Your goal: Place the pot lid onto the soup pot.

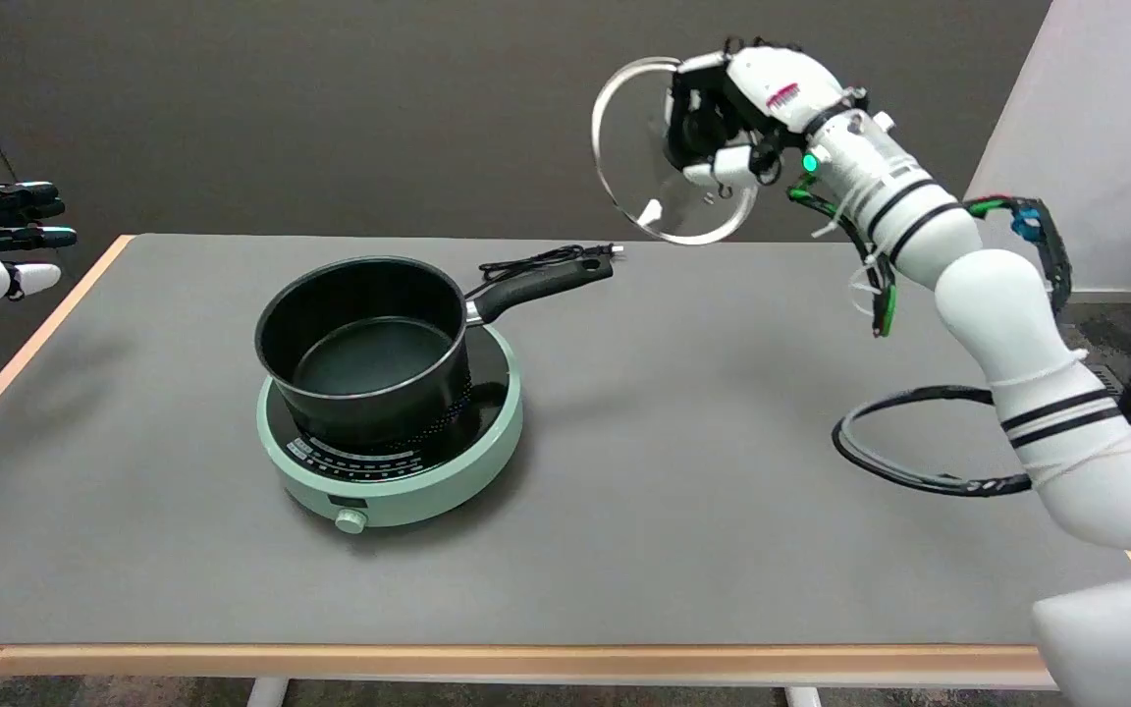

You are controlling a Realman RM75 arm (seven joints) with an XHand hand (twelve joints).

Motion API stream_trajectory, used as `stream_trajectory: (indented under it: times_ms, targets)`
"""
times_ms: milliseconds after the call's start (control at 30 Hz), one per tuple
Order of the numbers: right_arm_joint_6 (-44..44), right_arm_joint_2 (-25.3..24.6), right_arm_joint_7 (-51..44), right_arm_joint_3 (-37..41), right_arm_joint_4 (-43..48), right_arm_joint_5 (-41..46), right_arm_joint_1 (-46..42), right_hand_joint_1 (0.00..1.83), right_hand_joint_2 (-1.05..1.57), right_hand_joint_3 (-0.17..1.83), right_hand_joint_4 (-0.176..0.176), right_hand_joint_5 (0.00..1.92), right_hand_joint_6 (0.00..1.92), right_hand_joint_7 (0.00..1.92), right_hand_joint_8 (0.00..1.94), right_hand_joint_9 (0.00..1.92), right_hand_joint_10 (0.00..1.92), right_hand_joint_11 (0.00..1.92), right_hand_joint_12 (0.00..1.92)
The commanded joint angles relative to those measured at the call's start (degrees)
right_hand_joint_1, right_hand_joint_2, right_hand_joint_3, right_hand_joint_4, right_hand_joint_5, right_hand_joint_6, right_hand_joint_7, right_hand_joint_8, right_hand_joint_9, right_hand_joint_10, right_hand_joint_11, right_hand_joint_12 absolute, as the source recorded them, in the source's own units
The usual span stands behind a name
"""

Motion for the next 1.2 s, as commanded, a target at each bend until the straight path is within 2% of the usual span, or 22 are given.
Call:
stream_trajectory:
  times_ms: [33, 233, 533, 933, 1200]
  targets:
    - [0.03, -1.98, 0.36, -15.67, 0.0, 0.75, 14.65, 1.36, 0.94, 0.4, 0.176, 0.68, 1.18, 0.91, 1.2, 0.88, 1.4, 0.73, 1.74]
    - [-2.55, -3.79, 0.53, -26.16, -5.72, 1.16, 23.24, 1.36, 0.94, 0.4, 0.176, 0.69, 1.17, 0.91, 1.2, 0.88, 1.39, 0.74, 1.73]
    - [-9.03, -8.69, 0.6, -37.41, -18.69, 11.88, 34.39, 1.36, 0.95, 0.39, 0.176, 0.69, 1.17, 0.91, 1.2, 0.89, 1.38, 0.74, 1.73]
    - [-13.72, -14.32, 0.6, -49.46, -30.09, 15.85, 45.97, 1.36, 0.95, 0.39, 0.176, 0.69, 1.17, 0.91, 1.2, 0.89, 1.38, 0.74, 1.73]
    - [-14.86, -17.25, 0.6, -54.57, -35.12, 18.3, 49.62, 1.36, 0.94, 0.39, 0.176, 0.68, 1.17, 0.91, 1.2, 0.89, 1.38, 0.75, 1.72]
